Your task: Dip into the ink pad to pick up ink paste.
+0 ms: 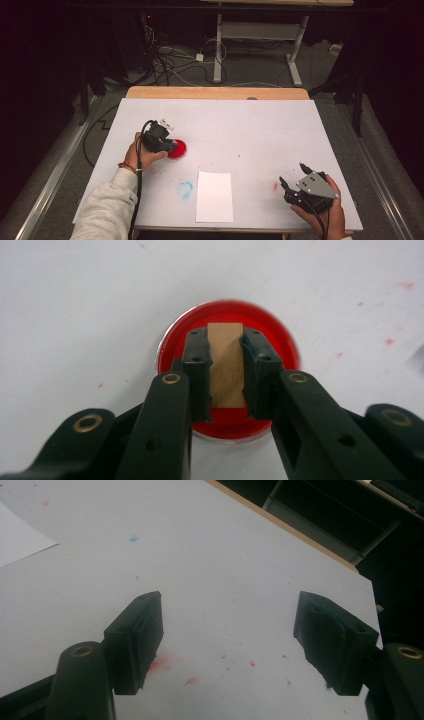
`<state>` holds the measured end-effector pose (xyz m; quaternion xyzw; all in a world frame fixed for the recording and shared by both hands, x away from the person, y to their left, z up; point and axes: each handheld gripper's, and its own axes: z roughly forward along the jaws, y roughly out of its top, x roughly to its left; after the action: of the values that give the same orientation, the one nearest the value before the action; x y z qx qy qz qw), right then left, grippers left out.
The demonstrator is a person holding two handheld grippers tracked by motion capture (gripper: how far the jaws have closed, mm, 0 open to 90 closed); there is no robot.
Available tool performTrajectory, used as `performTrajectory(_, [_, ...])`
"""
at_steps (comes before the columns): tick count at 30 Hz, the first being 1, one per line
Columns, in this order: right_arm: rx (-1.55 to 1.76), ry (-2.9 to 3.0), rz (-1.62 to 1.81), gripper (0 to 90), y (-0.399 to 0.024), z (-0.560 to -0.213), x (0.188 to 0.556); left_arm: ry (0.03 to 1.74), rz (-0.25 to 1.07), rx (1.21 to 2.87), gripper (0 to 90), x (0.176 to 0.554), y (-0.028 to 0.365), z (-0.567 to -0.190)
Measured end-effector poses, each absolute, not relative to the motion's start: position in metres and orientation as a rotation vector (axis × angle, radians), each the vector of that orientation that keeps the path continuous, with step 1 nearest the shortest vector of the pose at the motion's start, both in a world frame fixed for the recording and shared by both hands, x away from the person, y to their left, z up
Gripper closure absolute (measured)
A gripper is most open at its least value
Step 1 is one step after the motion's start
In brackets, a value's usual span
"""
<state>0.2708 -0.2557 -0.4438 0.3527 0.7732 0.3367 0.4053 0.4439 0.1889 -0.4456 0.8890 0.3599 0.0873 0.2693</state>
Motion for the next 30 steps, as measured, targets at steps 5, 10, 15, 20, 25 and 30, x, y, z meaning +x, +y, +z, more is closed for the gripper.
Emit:
performTrajectory(5, [0.885, 1.956, 0.844, 28.6, -0.256, -0.444, 0.270, 0.947, 0.284, 2.331, 73.7, 0.433, 0.191, -0.423])
performTrajectory(10, [0.889, 1.965, 0.840, 28.6, -0.258, -0.444, 0.269, 0.904, 0.310, 2.331, 73.6, 0.421, 0.192, -0.403])
performTrajectory(15, [0.886, 1.963, 0.839, 28.5, -0.258, -0.444, 0.268, 0.898, 0.342, 2.304, 73.6, 0.413, 0.196, -0.386])
performTrajectory(20, [0.895, 1.961, 0.844, 28.4, -0.260, -0.444, 0.270, 0.887, 0.359, 2.285, 73.6, 0.408, 0.202, -0.374])
performTrajectory(25, [0.892, 1.966, 0.841, 28.5, -0.258, -0.444, 0.270, 0.871, 0.356, 2.293, 73.6, 0.406, 0.202, -0.373])
performTrajectory(30, [0.888, 1.972, 0.838, 28.7, -0.258, -0.444, 0.270, 0.871, 0.333, 2.325, 73.6, 0.410, 0.196, -0.382])
